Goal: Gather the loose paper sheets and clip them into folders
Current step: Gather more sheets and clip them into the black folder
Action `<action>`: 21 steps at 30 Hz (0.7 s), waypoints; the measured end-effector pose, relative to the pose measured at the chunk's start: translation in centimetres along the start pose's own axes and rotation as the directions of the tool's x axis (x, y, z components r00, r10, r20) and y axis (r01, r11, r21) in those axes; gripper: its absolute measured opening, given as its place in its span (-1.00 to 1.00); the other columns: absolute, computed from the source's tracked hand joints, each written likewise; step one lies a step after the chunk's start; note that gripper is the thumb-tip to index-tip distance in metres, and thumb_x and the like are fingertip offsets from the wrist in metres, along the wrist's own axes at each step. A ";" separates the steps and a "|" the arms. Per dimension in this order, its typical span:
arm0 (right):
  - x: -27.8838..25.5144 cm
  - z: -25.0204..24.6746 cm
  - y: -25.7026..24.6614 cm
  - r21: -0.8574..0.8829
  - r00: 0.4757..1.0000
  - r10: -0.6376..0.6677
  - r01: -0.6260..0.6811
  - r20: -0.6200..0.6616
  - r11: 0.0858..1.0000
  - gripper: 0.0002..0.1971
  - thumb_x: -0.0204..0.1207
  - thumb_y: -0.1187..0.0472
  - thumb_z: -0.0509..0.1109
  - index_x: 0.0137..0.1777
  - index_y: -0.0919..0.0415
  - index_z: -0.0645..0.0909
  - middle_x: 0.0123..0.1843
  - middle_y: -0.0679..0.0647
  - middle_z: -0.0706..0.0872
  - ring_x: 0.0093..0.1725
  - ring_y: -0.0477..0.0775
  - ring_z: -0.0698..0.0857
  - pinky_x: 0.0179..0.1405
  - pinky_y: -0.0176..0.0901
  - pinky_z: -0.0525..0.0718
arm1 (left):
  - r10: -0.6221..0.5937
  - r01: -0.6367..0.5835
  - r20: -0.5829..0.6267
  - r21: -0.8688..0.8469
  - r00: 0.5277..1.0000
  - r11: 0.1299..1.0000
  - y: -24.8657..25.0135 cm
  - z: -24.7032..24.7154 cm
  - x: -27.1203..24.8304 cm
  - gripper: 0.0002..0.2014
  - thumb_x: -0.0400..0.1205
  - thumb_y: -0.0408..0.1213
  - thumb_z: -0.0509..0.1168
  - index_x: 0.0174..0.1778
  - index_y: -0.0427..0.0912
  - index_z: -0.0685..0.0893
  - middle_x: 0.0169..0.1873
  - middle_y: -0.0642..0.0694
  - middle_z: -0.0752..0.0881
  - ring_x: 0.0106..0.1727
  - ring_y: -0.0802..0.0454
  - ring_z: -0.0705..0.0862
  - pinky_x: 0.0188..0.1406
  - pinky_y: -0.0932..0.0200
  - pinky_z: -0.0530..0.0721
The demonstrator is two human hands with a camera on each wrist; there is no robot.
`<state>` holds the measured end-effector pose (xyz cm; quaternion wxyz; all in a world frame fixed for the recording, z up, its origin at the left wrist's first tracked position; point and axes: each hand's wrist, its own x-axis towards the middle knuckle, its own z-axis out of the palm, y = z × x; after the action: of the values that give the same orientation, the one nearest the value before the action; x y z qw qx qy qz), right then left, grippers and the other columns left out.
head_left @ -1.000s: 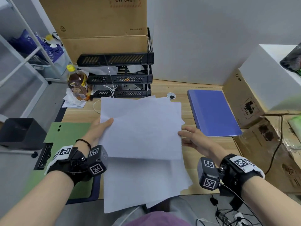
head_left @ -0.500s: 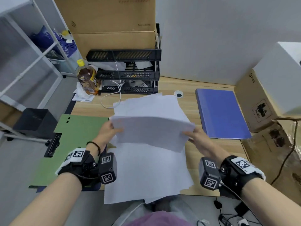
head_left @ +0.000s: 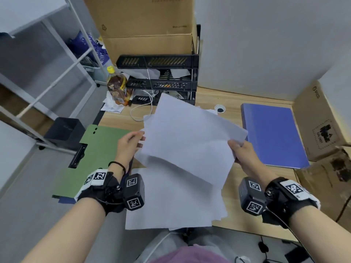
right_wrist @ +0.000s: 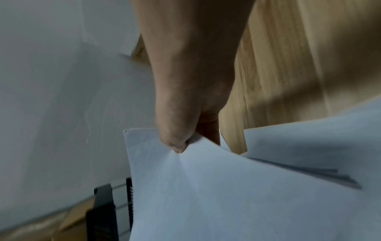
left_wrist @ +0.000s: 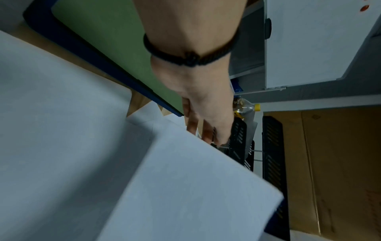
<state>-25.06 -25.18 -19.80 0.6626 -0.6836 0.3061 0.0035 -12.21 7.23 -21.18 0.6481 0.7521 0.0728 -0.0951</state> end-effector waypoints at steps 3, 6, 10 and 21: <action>0.2 -1.1 -0.1 0.262 0.994 0.033 -0.005 -0.103 0.965 -0.85 0.61 0.32 0.23 -0.04 0.10 0.61 -0.28 0.01 0.65 -0.36 0.01 0.57 -0.39 -0.17 0.48 | -0.099 0.100 0.011 -0.086 0.995 0.991 0.1 0.4 -0.3 -0.80 0.65 -0.09 0.32 0.11 -0.08 0.67 -0.05 -0.08 0.76 -0.24 -0.01 0.74 -0.02 0.06 0.64; -0.1 -0.9 0.0 0.435 0.981 0.088 -0.005 -0.171 0.900 -0.87 0.64 0.36 0.24 -0.07 0.16 0.56 -0.49 -0.06 0.58 -0.53 -0.04 0.50 -0.63 -0.29 0.45 | -0.219 0.243 0.241 -0.076 0.946 0.967 0.1 2.3 -1.7 -0.57 0.58 0.11 0.35 0.29 0.00 0.55 0.18 -0.04 0.74 0.07 -0.05 0.79 0.08 0.07 0.70; -1.6 1.3 1.1 0.458 0.993 0.105 -0.115 0.047 0.881 -0.84 0.69 0.39 0.23 0.16 0.19 0.54 -0.39 -0.05 0.74 -0.47 -0.10 0.69 -0.28 -0.01 0.84 | -0.272 0.321 0.424 -0.046 0.864 0.946 0.4 6.5 -3.0 -0.60 0.64 0.02 0.30 0.35 -0.05 0.54 0.16 -0.05 0.77 0.10 -0.10 0.79 0.05 0.01 0.74; -0.8 -0.7 2.6 0.355 0.869 0.322 -0.456 0.376 0.816 -0.71 0.62 -0.04 0.30 0.13 0.17 0.64 -0.02 0.10 0.81 -0.32 0.10 0.81 -0.37 -0.14 0.76 | -0.326 0.276 0.327 0.191 0.887 0.942 -0.8 4.8 -3.8 -0.75 0.64 -0.31 0.34 0.24 -0.07 0.61 0.16 -0.09 0.76 0.15 -0.05 0.73 0.23 -0.04 0.65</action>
<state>-27.06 -25.32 -21.74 0.8206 -0.4323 0.3300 0.1757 -16.29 2.69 -21.78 0.5738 0.7454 0.0640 -0.3331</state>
